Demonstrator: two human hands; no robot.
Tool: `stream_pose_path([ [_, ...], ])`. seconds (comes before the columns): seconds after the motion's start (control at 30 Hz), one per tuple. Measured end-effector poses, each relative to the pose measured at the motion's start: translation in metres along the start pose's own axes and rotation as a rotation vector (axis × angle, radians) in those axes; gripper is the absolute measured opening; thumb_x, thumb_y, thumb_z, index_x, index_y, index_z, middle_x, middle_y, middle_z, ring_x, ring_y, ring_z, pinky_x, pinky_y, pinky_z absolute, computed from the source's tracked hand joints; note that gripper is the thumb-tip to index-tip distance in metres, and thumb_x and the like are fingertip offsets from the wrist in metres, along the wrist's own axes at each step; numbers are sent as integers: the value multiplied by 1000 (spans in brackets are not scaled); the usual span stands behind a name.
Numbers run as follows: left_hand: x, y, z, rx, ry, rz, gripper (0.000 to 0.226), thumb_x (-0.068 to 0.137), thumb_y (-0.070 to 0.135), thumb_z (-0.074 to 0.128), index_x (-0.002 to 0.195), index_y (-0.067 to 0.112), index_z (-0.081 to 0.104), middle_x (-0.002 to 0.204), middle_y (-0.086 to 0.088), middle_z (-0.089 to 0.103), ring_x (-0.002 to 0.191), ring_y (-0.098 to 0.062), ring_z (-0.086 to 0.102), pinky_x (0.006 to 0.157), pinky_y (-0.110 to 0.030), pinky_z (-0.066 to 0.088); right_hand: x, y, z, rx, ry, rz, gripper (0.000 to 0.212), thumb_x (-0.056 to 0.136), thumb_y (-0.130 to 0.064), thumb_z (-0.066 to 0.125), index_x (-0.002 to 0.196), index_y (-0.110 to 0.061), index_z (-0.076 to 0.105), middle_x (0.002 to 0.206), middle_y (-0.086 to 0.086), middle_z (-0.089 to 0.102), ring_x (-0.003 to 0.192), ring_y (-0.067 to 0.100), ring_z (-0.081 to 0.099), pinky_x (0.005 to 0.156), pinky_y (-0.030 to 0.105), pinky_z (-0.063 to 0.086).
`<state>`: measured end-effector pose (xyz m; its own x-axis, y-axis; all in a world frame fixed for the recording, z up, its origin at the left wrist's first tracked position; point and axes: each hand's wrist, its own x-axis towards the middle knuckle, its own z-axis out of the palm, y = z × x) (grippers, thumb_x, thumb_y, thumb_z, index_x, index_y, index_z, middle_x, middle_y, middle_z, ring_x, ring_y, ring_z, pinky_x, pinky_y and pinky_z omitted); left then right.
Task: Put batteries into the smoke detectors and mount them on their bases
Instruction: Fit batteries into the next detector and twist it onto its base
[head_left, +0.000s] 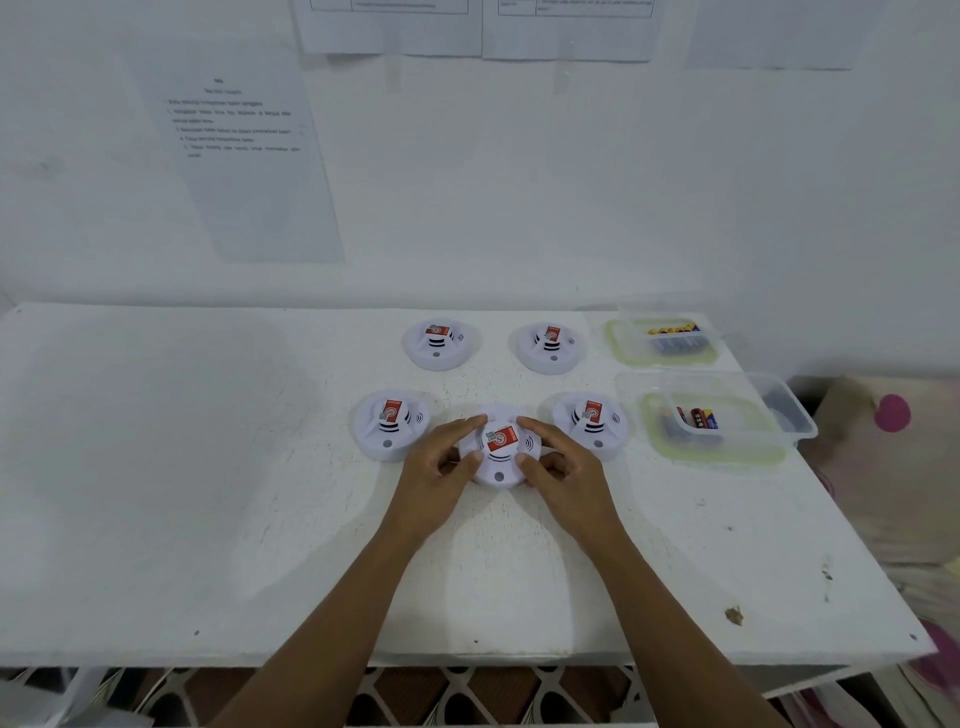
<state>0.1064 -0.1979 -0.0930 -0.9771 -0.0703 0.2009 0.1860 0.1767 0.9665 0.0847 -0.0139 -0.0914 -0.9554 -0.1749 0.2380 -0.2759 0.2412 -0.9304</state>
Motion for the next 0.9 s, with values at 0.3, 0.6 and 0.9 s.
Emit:
stream_pose_path([
  [0.3, 0, 0, 0, -1, -1, 14, 37, 95, 9, 60, 129, 22, 58, 128, -2, 64, 116, -13, 62, 93, -31, 55, 0, 0, 0, -4, 5, 1, 39, 91, -13, 66, 125, -32, 60, 106, -16, 72, 80, 18, 71, 72, 38, 61],
  [0.6, 0, 0, 0, 9, 8, 17, 37, 94, 8, 60, 129, 21, 58, 128, -2, 64, 117, -13, 62, 94, -31, 55, -1, -1, 0, -8, 5, 4, 39, 91, -14, 66, 126, -31, 60, 106, -17, 71, 83, 16, 71, 72, 39, 61],
  [0.9, 0, -2, -1, 12, -1, 22, 38, 94, 17, 60, 131, 22, 58, 130, 0, 64, 119, -15, 61, 97, -40, 53, -1, -1, 0, -9, -2, 2, 38, 92, -12, 64, 128, -25, 61, 111, -11, 71, 81, 7, 70, 70, 24, 58],
])
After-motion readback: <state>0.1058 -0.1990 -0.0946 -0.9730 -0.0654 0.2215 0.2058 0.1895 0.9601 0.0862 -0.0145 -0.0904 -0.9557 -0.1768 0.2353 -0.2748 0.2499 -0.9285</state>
